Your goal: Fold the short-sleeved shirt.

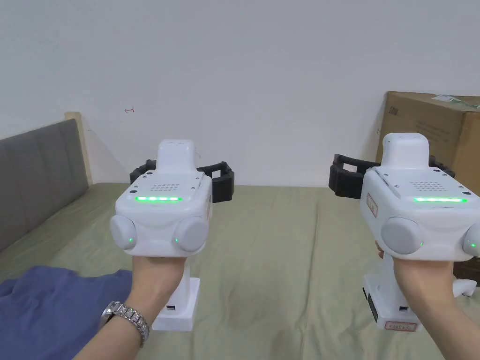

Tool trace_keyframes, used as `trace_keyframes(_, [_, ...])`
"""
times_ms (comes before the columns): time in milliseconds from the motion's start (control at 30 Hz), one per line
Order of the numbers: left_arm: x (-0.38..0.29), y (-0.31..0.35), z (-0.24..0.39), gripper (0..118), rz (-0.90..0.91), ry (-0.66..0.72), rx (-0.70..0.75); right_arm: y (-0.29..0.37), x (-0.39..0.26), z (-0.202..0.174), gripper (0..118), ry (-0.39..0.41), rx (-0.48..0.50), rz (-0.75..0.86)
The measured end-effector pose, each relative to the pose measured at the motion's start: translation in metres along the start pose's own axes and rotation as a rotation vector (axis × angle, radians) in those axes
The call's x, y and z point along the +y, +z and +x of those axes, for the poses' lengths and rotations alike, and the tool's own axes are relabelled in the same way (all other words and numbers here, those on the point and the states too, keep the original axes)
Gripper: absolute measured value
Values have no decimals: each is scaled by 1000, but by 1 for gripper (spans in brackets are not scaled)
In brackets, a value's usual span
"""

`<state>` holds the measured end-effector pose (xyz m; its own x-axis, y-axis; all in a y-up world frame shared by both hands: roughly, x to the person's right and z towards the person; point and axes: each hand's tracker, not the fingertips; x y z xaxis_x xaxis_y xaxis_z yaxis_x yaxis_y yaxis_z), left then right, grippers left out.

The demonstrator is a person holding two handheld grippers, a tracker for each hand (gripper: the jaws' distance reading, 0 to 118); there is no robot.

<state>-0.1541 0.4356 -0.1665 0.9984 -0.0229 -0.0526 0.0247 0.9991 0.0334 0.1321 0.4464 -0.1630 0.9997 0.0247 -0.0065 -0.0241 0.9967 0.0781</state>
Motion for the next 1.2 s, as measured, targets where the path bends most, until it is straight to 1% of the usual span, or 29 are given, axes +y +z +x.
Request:
trace_keyframes(33, [0, 1, 1, 70, 5, -2, 7, 0, 0, 1, 82, 1, 10, -5])
trace_keyframes(67, [0, 0, 3, 22, -2, -8, 25, 0, 0, -1, 12, 22, 2, -13])
trace_keyframes(100, [0, -2, 4, 0, -13, -5, 32, -2, -1, -4, 0, 68, -69, -19])
trace_keyframes(133, [-2, -3, 3, 0, -20, 3, 52, 0, -1, -4, 0, 85, -117, 2])
trace_keyframes(167, [-4, -4, 2, 0, -30, 36, 23, 2, 0, 0, 0, 45, -46, -10])
trace_keyframes(200, [-4, -5, 0, 0, -51, 57, -19, 2, 2, 2, 0, 25, -1, -42])
trace_keyframes(233, [-4, -6, 0, 0, -55, 48, -11, 3, 3, 2, 0, 29, -26, -43])
trace_keyframes(300, [-7, -6, 3, 0, -53, 10, 5, 2, -1, -1, 0, 35, -39, -36])
trace_keyframes(433, [-8, -1, -8, 0, -47, -10, 28, -7, -1, -12, 0, 17, -9, -45])
trace_keyframes(533, [-9, 2, -37, 0, -65, -9, 85, -17, -1, -36, 0, 10, 52, -54])
trace_keyframes(700, [-23, 10, -106, 0, -137, -1, 247, -42, -16, -104, 0, 22, 214, -87])
trace_keyframes(800, [-43, 13, -143, 0, -212, 31, 304, -50, -30, -141, 0, 31, 292, -123])
trace_keyframes(867, [-59, 11, -163, 0, -272, 50, 326, -60, -45, -162, 0, 36, 335, -149])
trace_keyframes(1000, [-101, -4, -181, 0, -399, 49, 323, -77, -72, -188, 0, 51, 382, -220])
trace_keyframes(1033, [-112, -9, -181, 1, -423, 47, 325, -83, -80, -193, 0, 54, 388, -243])
trace_keyframes(1067, [-126, -17, -182, 9, -457, 51, 322, -88, -87, -196, 0, 54, 396, -263])
trace_keyframes(1100, [-137, -25, -183, 23, -496, 64, 299, -94, -95, -199, 0, 59, 398, -278])
trace_keyframes(1133, [-149, -35, -184, 47, -553, 82, 281, -100, -103, -202, 0, 67, 395, -291])
trace_keyframes(1167, [-164, -47, -184, 88, -625, 111, 258, -106, -111, -204, 0, 76, 397, -311])
trace_keyframes(1200, [-177, -58, -186, 108, -690, 136, 233, -111, -116, -206, 0, 80, 398, -330])
